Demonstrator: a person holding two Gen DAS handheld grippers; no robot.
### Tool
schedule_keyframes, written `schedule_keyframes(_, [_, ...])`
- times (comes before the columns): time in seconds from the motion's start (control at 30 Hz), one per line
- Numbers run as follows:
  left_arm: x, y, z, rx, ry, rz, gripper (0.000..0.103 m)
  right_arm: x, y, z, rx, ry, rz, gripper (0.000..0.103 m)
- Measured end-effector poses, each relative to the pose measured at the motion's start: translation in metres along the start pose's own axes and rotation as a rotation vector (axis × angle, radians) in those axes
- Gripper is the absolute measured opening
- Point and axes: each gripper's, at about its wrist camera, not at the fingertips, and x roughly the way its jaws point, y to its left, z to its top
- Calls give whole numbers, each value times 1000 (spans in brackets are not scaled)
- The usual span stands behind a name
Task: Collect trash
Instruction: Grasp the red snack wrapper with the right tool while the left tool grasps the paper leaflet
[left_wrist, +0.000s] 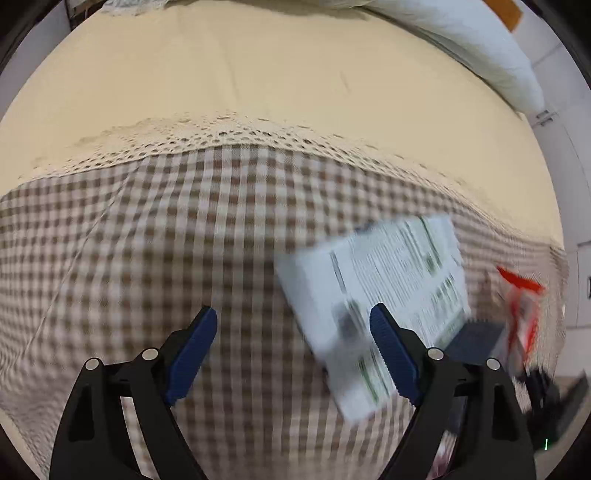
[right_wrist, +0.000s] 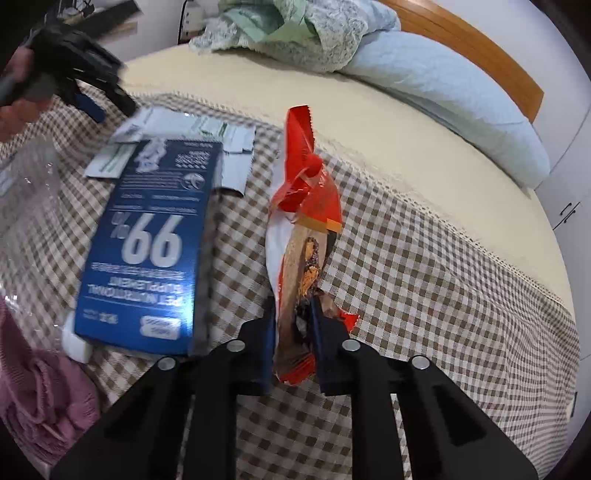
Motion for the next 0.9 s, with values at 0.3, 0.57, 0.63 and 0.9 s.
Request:
schedule_keyframes(0.3, [-5, 5, -22, -112, -59, -169, 10, -62, -12, -46, 151, -35, -44, 11])
schedule_keyframes(0.57, [-116, -14, -82, -51, -284, -207, 0, -114, -8, -75, 183, -66, -108, 10])
schedule_keyframes(0.63, [-160, -22, -106, -10, -359, -214, 0, -132, -1, -81, 184, -90, -128, 9])
schedule_keyframes(0.9, [-359, -68, -256, 188, -572, -152, 0, -277, 34, -138, 258, -233, -68, 7])
